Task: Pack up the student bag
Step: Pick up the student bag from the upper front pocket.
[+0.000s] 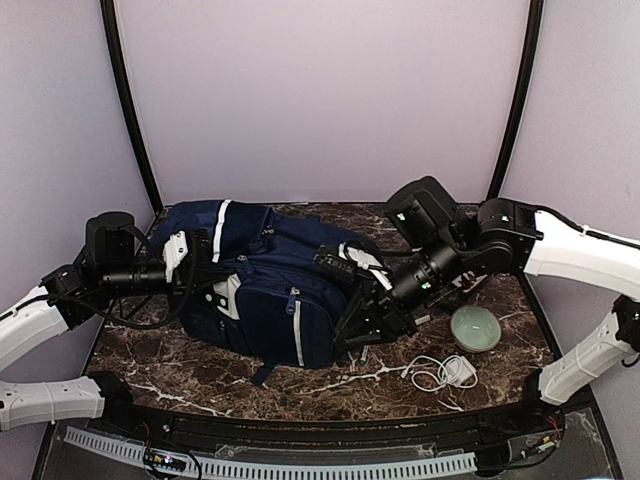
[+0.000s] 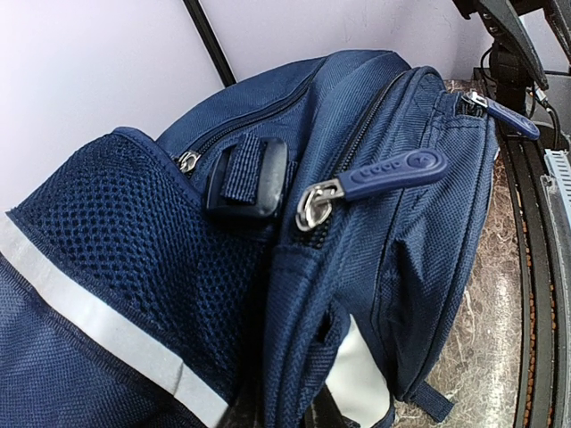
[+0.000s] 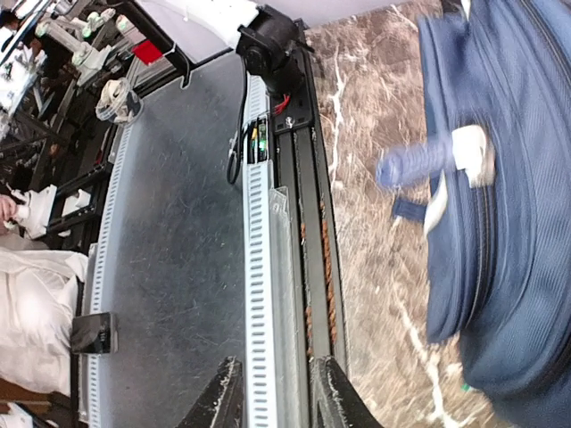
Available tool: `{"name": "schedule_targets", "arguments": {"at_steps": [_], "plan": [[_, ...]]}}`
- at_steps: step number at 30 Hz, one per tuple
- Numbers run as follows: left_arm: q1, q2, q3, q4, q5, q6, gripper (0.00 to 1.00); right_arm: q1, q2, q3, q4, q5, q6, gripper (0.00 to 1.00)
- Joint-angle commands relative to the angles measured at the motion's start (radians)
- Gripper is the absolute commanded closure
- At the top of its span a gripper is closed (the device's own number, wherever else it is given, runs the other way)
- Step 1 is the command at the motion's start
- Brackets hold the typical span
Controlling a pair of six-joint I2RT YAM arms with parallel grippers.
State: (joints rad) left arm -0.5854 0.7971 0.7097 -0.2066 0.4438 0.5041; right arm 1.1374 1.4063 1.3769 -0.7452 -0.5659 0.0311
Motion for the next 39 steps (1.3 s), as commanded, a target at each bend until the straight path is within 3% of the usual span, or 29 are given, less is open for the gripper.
{"name": "schedule_targets", "arguments": {"at_steps": [1,7,12,15,18,22,26,32,36,39], "plan": [[-0.004,-0.006,-0.015,0.053,0.059,-0.064,1.0,0.002,-0.071,-0.061,0.102,0.067,0.114,0.69],[-0.004,-0.005,-0.015,0.05,0.048,-0.065,1.0,0.04,-0.003,0.039,0.211,0.512,0.496,0.72],[-0.004,-0.009,-0.018,0.055,0.029,-0.072,1.0,0.321,0.059,0.141,0.191,1.112,0.61,0.73],[-0.004,-0.005,-0.014,0.053,0.024,-0.076,1.0,0.45,0.149,0.214,0.17,1.369,0.45,0.66],[-0.004,-0.01,-0.015,0.058,0.035,-0.08,1.0,0.542,0.241,0.233,0.171,1.555,0.146,0.58],[-0.003,-0.02,-0.015,0.058,0.037,-0.081,1.0,0.575,0.275,0.125,0.324,1.606,-0.213,0.48],[-0.004,-0.027,-0.019,0.056,0.032,-0.08,1.0,0.558,0.228,-0.014,0.629,1.597,-0.498,0.47],[-0.003,-0.025,-0.021,0.055,0.018,-0.08,1.0,0.525,0.097,-0.189,0.861,1.525,-0.615,0.46],[-0.004,-0.015,-0.018,0.054,0.018,-0.08,1.0,0.488,-0.005,-0.384,0.987,1.378,-0.761,0.43],[-0.004,-0.01,-0.01,0.041,0.017,-0.083,1.0,0.454,-0.074,-0.516,1.177,1.32,-0.856,0.41]]}}
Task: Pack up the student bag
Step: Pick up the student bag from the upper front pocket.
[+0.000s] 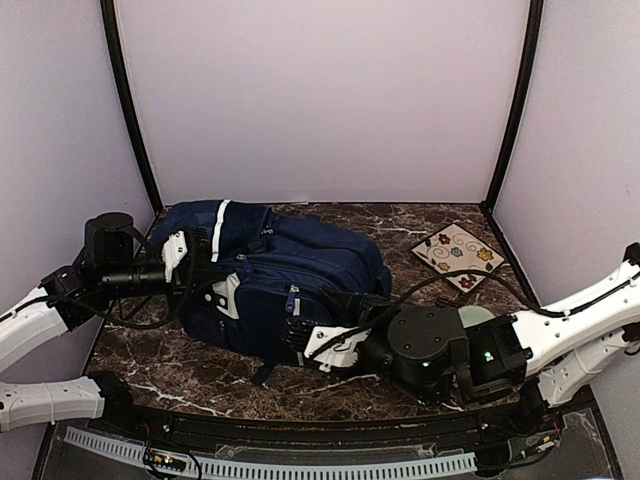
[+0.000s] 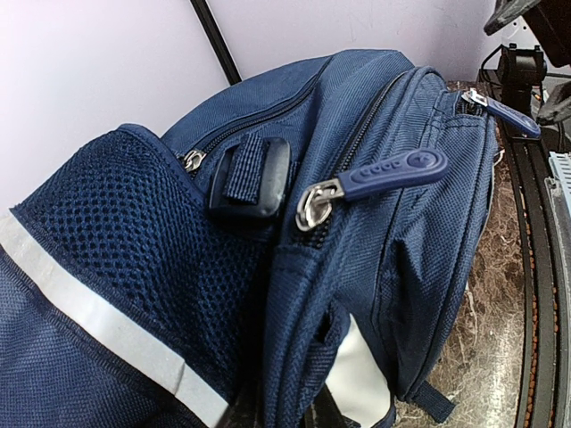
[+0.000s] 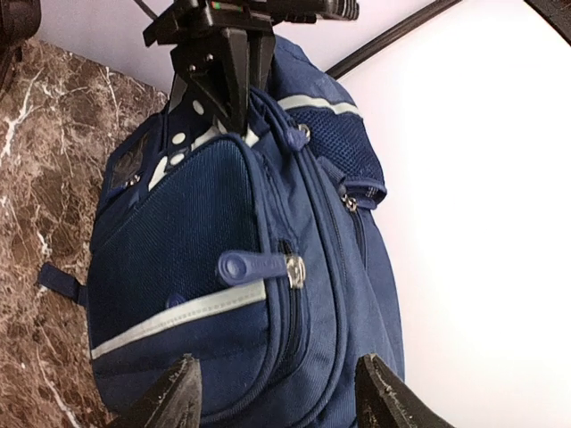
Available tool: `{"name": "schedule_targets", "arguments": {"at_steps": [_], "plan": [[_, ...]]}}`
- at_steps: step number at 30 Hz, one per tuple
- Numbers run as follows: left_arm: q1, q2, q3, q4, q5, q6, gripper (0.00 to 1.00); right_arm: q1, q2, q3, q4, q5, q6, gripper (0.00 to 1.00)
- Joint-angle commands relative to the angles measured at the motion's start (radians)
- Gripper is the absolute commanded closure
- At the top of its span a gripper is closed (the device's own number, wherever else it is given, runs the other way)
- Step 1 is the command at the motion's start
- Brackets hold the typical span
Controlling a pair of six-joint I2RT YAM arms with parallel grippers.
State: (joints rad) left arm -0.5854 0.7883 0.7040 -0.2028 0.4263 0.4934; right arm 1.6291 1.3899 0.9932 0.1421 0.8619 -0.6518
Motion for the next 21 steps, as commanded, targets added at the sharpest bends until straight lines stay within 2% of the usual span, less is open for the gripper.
{"name": "schedule_targets", "arguments": {"at_steps": [1,8,21], "plan": [[-0.004,-0.004,-0.007,0.037,0.033,-0.073,1.0,-0.05,-0.062,-0.144,0.299,-0.108,-0.174,0.41],[-0.004,-0.012,-0.014,0.043,0.042,-0.075,1.0,-0.078,0.075,-0.051,0.267,-0.108,-0.174,0.41],[-0.004,-0.01,-0.012,0.035,0.052,-0.076,1.0,-0.136,0.142,-0.004,0.351,-0.108,-0.174,0.41]]}}
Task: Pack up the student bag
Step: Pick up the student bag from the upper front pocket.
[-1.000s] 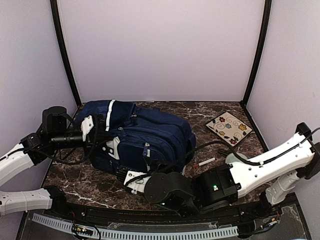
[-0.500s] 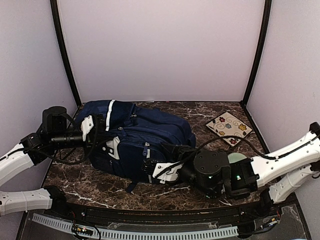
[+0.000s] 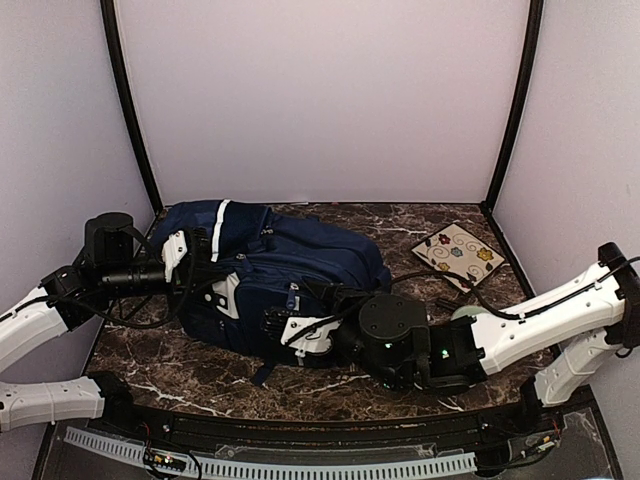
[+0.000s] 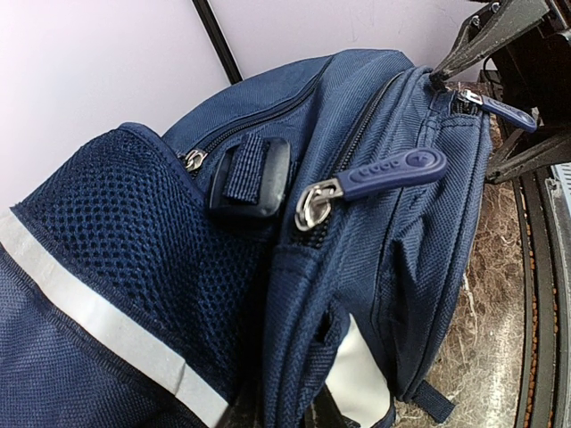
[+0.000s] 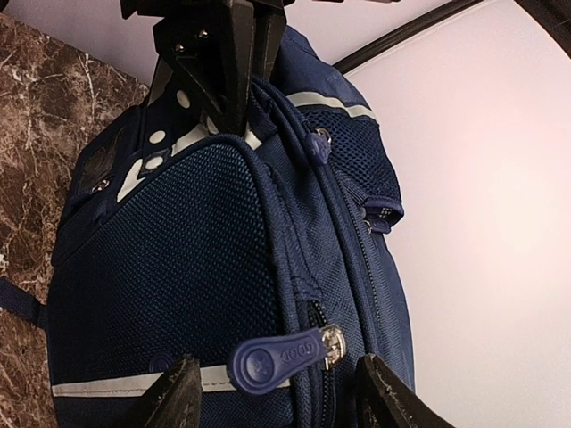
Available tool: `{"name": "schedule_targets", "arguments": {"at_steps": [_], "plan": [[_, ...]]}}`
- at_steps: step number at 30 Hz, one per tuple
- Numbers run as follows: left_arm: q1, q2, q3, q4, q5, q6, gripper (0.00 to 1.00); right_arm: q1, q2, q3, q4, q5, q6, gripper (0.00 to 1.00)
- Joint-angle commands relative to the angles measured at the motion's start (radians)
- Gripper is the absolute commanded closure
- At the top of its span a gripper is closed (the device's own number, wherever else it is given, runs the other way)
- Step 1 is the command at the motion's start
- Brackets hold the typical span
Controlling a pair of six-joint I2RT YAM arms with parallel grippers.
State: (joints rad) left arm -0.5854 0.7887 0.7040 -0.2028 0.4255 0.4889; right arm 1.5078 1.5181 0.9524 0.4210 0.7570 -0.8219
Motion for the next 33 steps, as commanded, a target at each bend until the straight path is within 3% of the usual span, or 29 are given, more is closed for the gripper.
{"name": "schedule_targets", "arguments": {"at_steps": [1,21,22,23,24,25,26,33], "plan": [[-0.004,-0.011,-0.012,0.035,0.053,-0.07,1.0,-0.016,0.013,0.037,0.072,-0.003,-0.003,0.41],[-0.004,-0.011,-0.014,0.034,0.055,-0.069,1.0,-0.024,-0.001,0.061,0.035,-0.003,-0.003,0.41],[-0.004,-0.01,-0.014,0.033,0.055,-0.069,1.0,-0.024,0.0,0.062,0.032,-0.298,-0.003,0.41],[-0.004,-0.008,-0.013,0.034,0.056,-0.07,1.0,-0.024,-0.001,0.064,0.031,-0.222,-0.003,0.67],[-0.005,-0.007,-0.014,0.034,0.057,-0.07,1.0,-0.024,-0.001,0.065,0.03,-0.22,0.071,0.81],[-0.004,-0.005,-0.014,0.034,0.058,-0.07,1.0,-0.024,0.0,0.067,0.028,-0.221,-0.225,0.83],[-0.004,-0.005,-0.014,0.034,0.059,-0.07,1.0,-0.024,0.001,0.068,0.028,-0.223,-0.263,0.84],[-0.004,0.0,-0.014,0.034,0.058,-0.069,1.0,-0.024,-0.02,0.06,0.025,-0.227,-0.259,0.85]]}}
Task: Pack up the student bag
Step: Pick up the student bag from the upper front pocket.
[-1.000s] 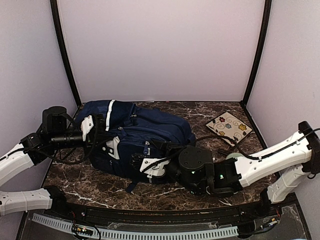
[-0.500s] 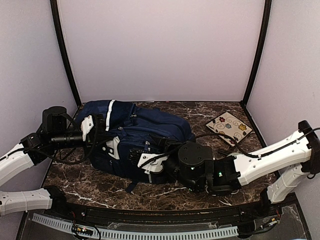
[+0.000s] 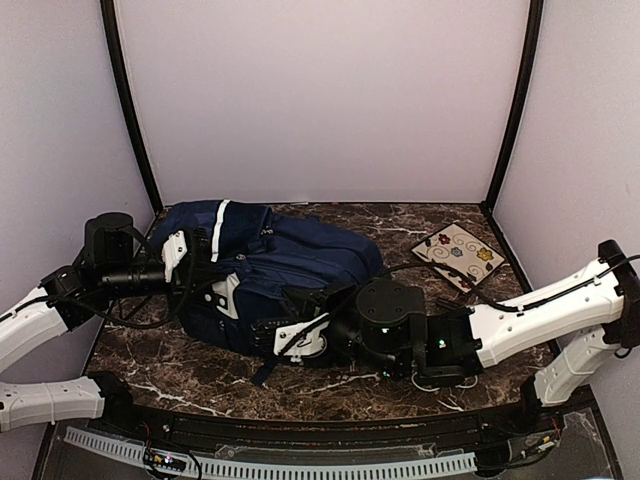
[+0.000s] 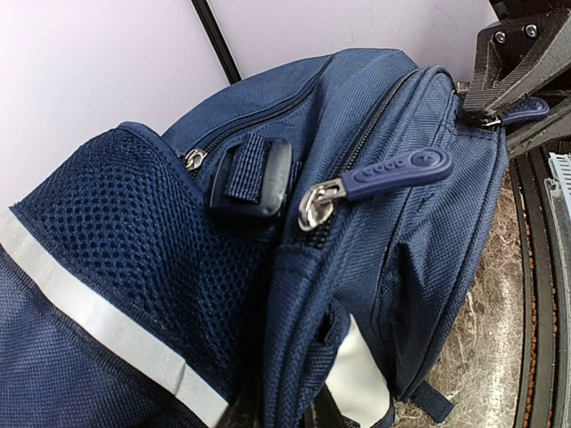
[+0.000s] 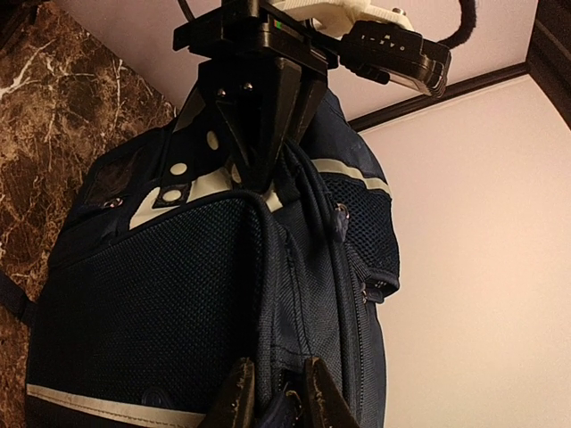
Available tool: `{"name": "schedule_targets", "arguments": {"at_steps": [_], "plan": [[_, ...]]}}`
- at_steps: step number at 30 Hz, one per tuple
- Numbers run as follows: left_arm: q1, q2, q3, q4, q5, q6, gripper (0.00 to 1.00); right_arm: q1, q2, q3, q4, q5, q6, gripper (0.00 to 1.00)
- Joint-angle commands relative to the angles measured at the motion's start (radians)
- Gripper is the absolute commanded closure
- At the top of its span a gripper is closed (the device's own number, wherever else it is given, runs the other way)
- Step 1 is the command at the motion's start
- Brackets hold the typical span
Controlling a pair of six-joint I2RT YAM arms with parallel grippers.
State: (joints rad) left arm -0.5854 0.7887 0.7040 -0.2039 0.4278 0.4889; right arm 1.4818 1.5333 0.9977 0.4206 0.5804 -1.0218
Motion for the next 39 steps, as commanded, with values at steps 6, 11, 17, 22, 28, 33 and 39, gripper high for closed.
{"name": "schedule_targets", "arguments": {"at_steps": [6,11,17,22,28,33,39], "plan": [[-0.004,0.001,-0.014,0.035,0.057,-0.068,1.0,0.002,-0.072,-0.003,0.032,-0.033,-0.026,0.9],[-0.004,0.004,-0.012,0.034,0.055,-0.069,1.0,-0.001,-0.099,0.007,-0.013,-0.038,0.086,0.72],[-0.004,0.006,-0.013,0.035,0.058,-0.069,1.0,-0.003,-0.123,-0.017,-0.029,-0.045,0.148,0.69],[-0.004,0.005,-0.012,0.031,0.059,-0.068,1.0,0.0,-0.133,-0.022,-0.045,-0.09,0.148,0.68],[-0.004,0.006,-0.012,0.029,0.063,-0.067,1.0,0.015,-0.14,-0.052,-0.057,-0.133,0.094,0.58],[-0.004,0.009,-0.012,0.029,0.069,-0.067,1.0,0.012,-0.138,-0.048,-0.05,-0.118,0.06,0.67],[-0.004,0.009,-0.012,0.027,0.077,-0.066,1.0,0.012,-0.092,-0.032,-0.048,-0.063,0.005,0.71]]}}
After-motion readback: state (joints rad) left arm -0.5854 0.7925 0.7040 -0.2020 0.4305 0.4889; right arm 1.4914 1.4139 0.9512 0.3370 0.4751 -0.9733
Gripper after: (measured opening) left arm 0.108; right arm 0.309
